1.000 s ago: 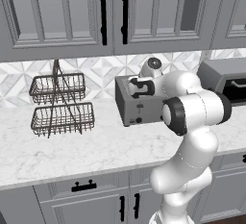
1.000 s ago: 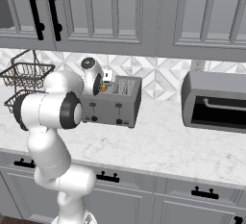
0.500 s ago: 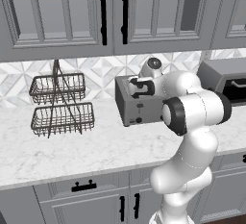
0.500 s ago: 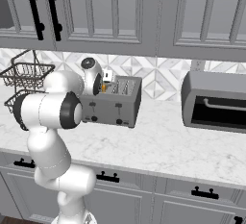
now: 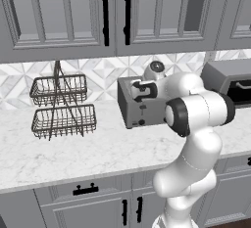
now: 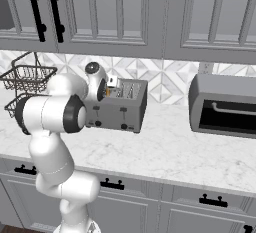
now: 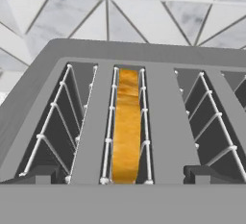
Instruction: Start the toaster. Once the lever pops up, take the bread to the plate on the dining counter.
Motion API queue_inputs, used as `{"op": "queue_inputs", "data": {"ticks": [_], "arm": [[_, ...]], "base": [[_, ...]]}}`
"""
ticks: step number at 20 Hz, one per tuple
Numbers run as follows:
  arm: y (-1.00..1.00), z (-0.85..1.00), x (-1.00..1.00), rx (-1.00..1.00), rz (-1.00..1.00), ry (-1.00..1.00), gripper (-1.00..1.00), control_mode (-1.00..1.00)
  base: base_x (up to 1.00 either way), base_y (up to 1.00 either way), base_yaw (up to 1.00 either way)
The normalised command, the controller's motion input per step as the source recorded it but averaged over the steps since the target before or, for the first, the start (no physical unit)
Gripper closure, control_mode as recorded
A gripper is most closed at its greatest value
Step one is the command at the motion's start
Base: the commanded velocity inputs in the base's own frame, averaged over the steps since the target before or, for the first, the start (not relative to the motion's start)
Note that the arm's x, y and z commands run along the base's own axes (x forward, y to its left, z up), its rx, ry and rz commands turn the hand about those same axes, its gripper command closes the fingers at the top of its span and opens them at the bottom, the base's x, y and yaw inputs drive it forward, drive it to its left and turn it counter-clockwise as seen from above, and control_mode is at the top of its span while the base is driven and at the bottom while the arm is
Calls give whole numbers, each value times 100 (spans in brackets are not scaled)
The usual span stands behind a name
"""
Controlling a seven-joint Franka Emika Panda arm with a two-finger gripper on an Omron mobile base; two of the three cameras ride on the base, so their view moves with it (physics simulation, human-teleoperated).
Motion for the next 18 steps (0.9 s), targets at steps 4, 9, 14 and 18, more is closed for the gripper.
{"op": "queue_inputs", "data": {"ticks": [4, 9, 14, 18], "arm": [[0, -2, 19, 0, 0, -2, -100, -100], [0, 0, 34, 0, 0, -2, -100, -100], [0, 0, 21, 0, 0, 0, -100, -100], [0, 0, 6, 0, 0, 0, -100, -100]], "base": [[0, 0, 0], [0, 0, 0], [0, 0, 0], [0, 0, 0]]}}
